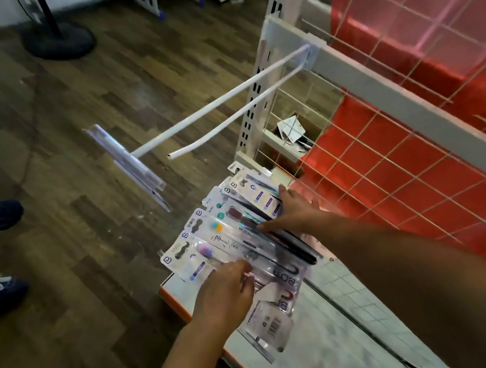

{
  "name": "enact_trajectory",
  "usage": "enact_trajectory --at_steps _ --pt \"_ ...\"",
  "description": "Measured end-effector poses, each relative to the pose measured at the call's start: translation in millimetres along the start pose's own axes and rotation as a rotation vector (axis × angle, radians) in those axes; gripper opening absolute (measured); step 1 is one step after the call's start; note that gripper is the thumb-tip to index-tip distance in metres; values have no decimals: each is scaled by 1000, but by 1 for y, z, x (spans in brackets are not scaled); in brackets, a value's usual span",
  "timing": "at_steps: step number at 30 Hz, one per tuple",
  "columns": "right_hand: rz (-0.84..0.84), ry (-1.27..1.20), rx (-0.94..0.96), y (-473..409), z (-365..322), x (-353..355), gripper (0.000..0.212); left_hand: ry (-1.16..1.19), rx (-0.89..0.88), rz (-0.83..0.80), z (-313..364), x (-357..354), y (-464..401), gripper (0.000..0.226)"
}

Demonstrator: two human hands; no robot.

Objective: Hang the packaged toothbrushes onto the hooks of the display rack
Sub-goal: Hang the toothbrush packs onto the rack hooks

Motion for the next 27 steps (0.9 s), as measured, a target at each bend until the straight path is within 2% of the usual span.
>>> enact_trajectory --at_steps 6,12,27 --pt "61 22 8 1 5 3 110 10 5 12 0 -8 3 31" --pt "-45 -71 8 -12 8 -3 125 13 14 21 0 -14 1 32" --pt "67 -35 83 2 11 6 97 22 66 53 5 -13 3 31"
Point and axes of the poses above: each hand's wrist, its own y-axis away from the middle knuckle, its own x-axis out of the back of the hand, z = x × y, the point moved 3 cm from there along -y, towards the middle knuckle, and after that the axes turned 14 degrees about -x, right-handed, at the moved point
